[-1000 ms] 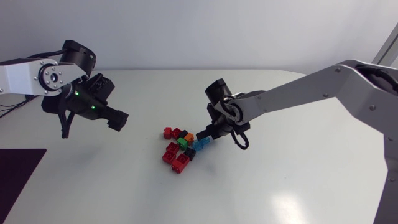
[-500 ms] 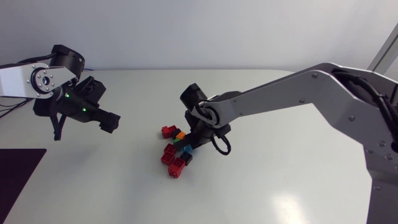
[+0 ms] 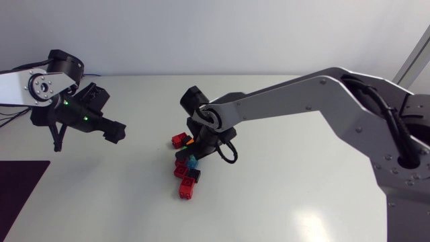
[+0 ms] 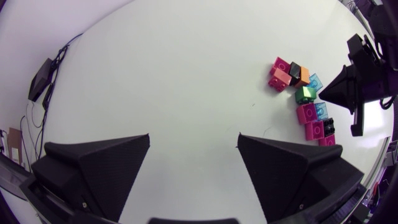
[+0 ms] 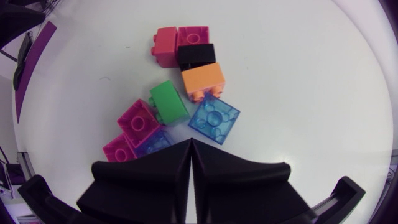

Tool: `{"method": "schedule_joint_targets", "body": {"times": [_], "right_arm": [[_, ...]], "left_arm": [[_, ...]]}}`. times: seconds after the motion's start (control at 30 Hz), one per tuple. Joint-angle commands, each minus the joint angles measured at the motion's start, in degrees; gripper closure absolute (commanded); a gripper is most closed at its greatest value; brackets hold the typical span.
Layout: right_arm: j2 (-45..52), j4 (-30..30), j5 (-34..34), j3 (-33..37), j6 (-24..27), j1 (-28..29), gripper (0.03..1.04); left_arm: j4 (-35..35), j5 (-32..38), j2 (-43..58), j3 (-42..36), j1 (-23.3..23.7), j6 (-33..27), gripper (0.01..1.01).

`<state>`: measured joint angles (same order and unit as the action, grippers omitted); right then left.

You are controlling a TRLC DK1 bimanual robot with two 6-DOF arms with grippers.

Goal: Sort duplo bricks by size, large to the right and small to the left

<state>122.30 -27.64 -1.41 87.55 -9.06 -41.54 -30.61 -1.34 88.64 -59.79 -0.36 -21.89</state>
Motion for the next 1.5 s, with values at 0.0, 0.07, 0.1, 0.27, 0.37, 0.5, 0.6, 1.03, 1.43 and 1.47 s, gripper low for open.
{"method": "schedule_joint_targets", "body": {"times": [0.0,0.07,0.1,0.27,0.37,0.5,0.6,1.03,1.43,1.47], "right_arm": [[-1.0,-1.5,-0.3,1.7,-0.4,4.0,1.01],[-1.1,-2.7,-0.3,3.4,0.4,5.8,1.01],[-1.4,-3.1,-0.3,3.9,0.4,6.2,1.01],[0.0,-4.1,-0.2,6.5,1.0,8.2,1.01],[0.0,-4.4,-0.1,6.4,1.0,8.4,1.01],[1.0,-4.4,-0.1,7.6,1.0,9.1,1.01],[1.3,-4.4,-0.1,7.8,0.9,9.6,1.01],[10.4,-8.3,-1.3,17.5,1.1,10.2,1.01],[10.9,-10.9,-5.1,19.9,0.0,7.2,1.01],[10.4,-11.0,-5.4,19.3,-0.2,6.6,1.01]], "left_arm": [[0.5,-0.9,3.3,-2.8,-1.7,-1.0,0.046],[0.5,-1.2,5.5,-5.2,-3.4,-0.8,0.046],[0.4,-1.4,6.3,-6.2,-4.3,-0.7,0.046],[0.1,-3.0,13.1,-13.5,-7.4,0.1,0.061],[-0.5,-3.0,14.8,-15.4,-8.9,0.0,0.259],[-0.3,-4.5,18.1,-18.4,-10.2,0.1,0.68],[-0.4,-4.5,22.0,-21.8,-11.9,0.9,0.79],[-0.3,-5.7,31.4,-30.0,-17.3,0.9,0.816],[-1.8,-10.5,33.3,-27.9,-19.3,0.4,0.813],[-1.9,-10.5,32.9,-27.2,-19.7,0.3,0.813]]}}
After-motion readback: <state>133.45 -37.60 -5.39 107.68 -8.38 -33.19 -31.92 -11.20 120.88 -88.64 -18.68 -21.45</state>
